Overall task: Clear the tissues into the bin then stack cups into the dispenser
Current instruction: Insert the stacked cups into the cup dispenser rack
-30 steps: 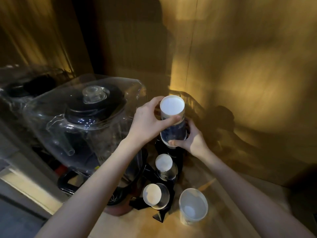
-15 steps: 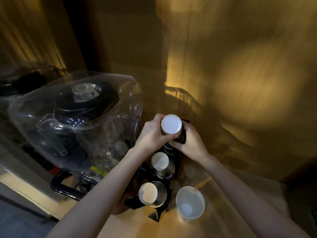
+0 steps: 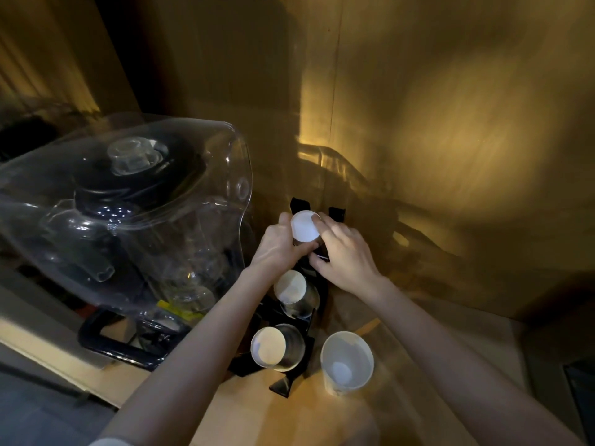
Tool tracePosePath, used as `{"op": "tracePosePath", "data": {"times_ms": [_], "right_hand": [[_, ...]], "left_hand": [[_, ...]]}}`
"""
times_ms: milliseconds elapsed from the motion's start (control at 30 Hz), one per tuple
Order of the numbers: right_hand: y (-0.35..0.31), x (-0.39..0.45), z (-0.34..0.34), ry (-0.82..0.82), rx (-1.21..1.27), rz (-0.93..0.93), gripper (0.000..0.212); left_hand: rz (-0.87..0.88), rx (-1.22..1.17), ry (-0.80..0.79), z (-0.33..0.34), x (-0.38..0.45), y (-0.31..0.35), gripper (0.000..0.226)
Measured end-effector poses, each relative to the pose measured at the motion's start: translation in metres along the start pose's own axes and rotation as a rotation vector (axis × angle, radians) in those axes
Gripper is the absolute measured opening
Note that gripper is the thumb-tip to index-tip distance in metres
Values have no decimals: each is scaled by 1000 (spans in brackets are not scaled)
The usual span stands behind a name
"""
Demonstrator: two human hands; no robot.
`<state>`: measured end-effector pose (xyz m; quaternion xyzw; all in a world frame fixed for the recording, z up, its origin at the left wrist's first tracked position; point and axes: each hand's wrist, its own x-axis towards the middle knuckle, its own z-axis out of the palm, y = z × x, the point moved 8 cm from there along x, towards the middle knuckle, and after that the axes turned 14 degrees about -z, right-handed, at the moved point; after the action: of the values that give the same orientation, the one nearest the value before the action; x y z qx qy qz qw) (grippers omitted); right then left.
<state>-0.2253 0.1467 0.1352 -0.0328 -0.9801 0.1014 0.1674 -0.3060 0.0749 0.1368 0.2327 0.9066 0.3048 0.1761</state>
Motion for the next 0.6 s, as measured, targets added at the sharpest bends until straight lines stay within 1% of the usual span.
{"op": "tracePosePath", "data": {"times_ms": [33, 100, 167, 233, 300, 333, 400, 467, 500, 567, 600], "right_hand": [[0, 3, -1, -28, 35, 16, 69], [3, 3, -4, -75, 183, 60, 68], [4, -7, -10, -86, 307, 90, 65], [8, -27, -15, -60, 357, 135, 60], [14, -55, -12, -64, 300, 194, 51], [19, -71, -4, -97, 247, 224, 46], [29, -107, 22, -214, 209, 296, 42], [33, -142, 56, -368, 285, 350, 51], [32, -157, 70, -429, 336, 376, 54], [28, -179, 85, -474, 409, 408, 51], [27, -185, 89, -463, 432, 415, 47]], "left_hand": [[-5, 7, 2, -1, 0, 0, 61], [-5, 21, 8, -1, -2, 0, 64], [12, 52, 31, 0, -6, 0, 70], [26, 140, 94, 0, -10, 1, 77], [47, 248, 171, 0, -12, 2, 80], [57, 282, 184, 1, -14, 3, 81], [81, 308, 151, 5, -16, 4, 84], [100, 308, 117, 9, -24, 4, 88], [110, 319, 125, 11, -31, 5, 88], [179, 368, 199, 12, -50, 9, 80], [259, 385, 246, 14, -64, 14, 73]]}}
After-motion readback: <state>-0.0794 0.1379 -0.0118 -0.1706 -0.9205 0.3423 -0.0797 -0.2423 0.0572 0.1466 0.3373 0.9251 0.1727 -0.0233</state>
